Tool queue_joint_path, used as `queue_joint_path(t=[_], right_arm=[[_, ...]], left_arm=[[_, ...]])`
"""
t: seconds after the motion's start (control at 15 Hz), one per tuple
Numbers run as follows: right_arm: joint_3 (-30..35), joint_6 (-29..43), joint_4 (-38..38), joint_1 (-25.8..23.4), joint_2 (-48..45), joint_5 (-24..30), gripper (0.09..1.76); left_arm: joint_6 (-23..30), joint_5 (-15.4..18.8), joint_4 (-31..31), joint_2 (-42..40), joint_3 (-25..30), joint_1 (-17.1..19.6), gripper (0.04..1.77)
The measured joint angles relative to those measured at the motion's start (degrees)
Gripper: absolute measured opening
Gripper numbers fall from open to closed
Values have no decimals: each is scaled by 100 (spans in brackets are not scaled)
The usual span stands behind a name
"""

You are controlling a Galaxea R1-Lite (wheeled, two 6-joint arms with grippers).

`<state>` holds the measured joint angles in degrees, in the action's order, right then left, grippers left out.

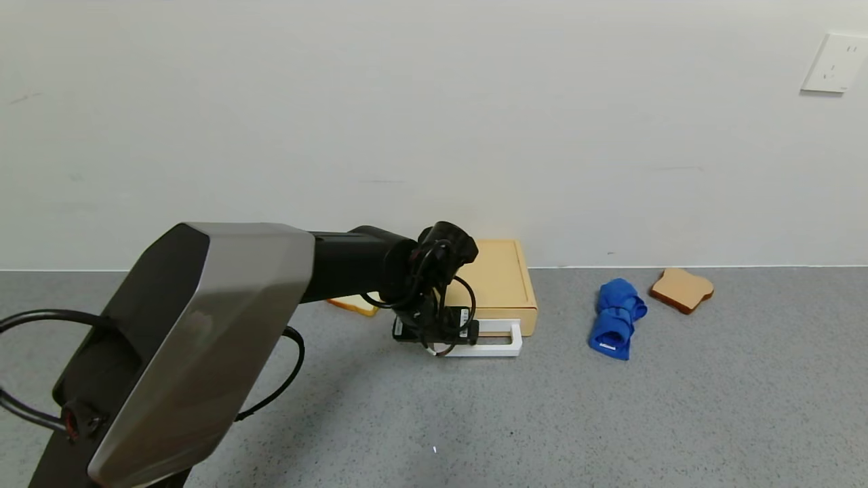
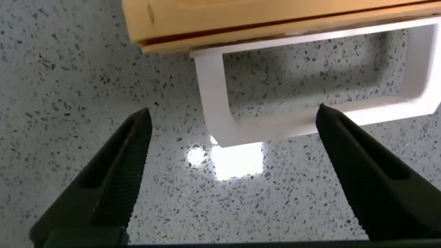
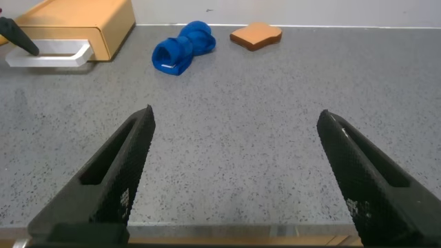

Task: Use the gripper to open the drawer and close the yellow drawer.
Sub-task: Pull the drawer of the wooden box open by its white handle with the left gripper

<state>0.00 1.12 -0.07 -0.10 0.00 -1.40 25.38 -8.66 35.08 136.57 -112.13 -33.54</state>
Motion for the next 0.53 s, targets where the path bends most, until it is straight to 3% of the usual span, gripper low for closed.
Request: queue_joint_path(t=[0.53], right_arm=[[0, 0, 0, 0, 0, 0, 173]], left_arm=[[286, -179, -444, 221, -5, -4, 172]])
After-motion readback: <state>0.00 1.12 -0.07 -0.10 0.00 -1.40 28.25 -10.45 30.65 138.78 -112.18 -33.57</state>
